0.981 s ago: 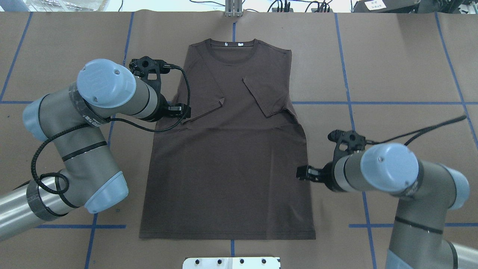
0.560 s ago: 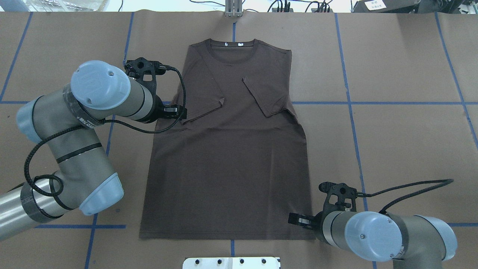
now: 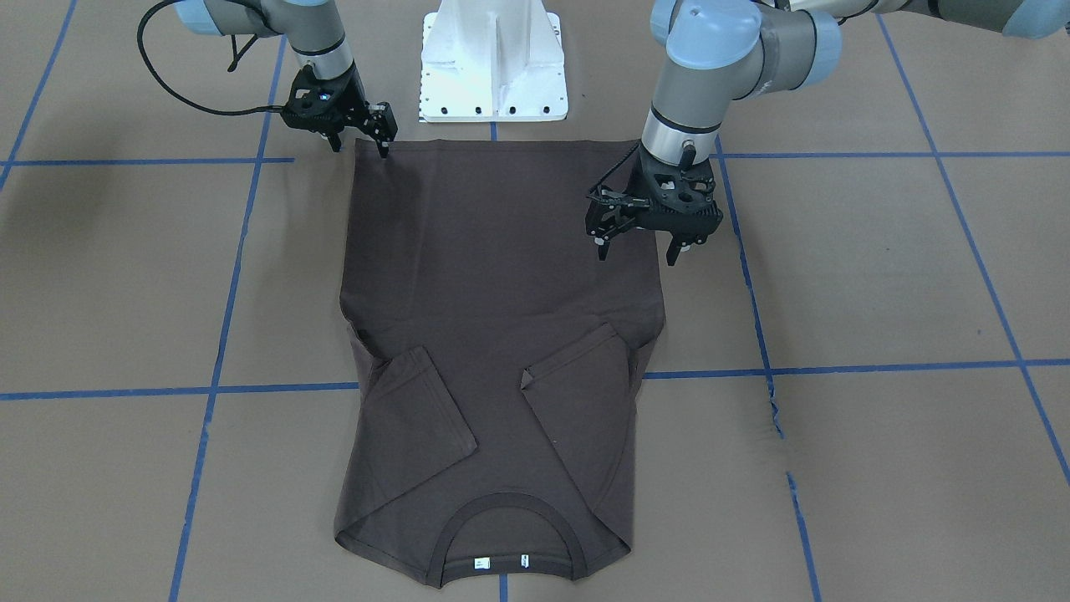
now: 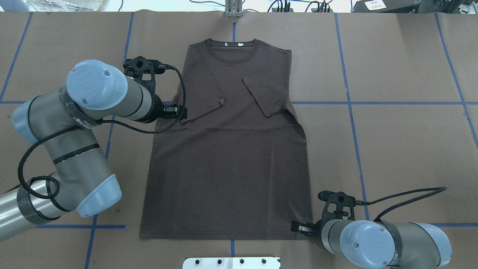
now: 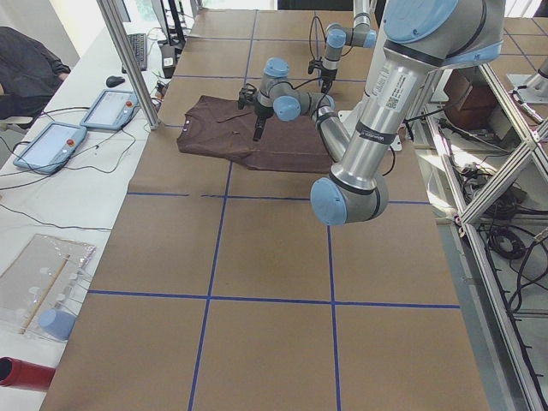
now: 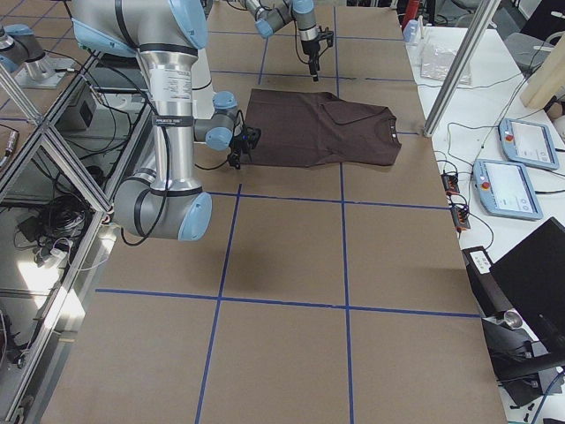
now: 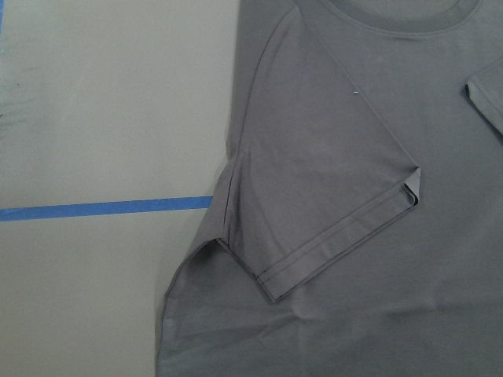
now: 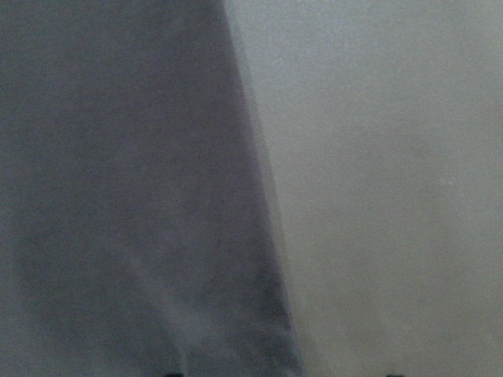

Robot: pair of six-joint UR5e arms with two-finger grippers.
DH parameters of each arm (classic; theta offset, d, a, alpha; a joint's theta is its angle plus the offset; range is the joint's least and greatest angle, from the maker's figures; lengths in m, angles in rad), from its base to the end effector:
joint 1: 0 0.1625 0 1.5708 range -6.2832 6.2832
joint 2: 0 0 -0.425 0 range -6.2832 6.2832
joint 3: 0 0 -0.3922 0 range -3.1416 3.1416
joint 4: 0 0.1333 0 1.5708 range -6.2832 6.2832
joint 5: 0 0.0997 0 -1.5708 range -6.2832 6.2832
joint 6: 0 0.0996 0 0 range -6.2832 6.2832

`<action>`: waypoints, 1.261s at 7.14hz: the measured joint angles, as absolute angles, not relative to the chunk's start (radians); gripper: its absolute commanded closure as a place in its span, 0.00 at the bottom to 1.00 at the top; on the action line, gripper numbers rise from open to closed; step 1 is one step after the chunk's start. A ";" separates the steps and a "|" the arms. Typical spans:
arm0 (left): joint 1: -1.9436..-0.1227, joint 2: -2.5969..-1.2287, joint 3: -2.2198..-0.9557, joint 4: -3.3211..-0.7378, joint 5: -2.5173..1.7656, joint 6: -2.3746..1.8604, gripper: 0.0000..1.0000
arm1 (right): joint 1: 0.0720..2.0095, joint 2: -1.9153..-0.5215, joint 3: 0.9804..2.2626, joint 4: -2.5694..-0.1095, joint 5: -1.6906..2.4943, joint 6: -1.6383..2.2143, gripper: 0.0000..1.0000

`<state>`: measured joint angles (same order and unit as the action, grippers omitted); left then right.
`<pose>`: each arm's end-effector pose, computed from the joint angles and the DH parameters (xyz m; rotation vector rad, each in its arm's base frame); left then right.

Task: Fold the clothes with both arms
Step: 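Move the left gripper down to the hem corner nearest the robot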

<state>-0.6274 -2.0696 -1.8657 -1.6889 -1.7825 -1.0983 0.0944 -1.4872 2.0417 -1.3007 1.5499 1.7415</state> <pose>0.4330 -0.4528 0.2369 0.3068 0.8769 -0.0471 -0.4947 -0.1828 0.3739 -0.0118 -0.8272 0.2585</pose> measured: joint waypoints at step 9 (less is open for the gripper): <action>-0.629 -2.067 -1.870 -1.687 -1.781 -1.100 0.00 | 0.098 -1.498 2.065 -1.303 1.587 1.744 1.00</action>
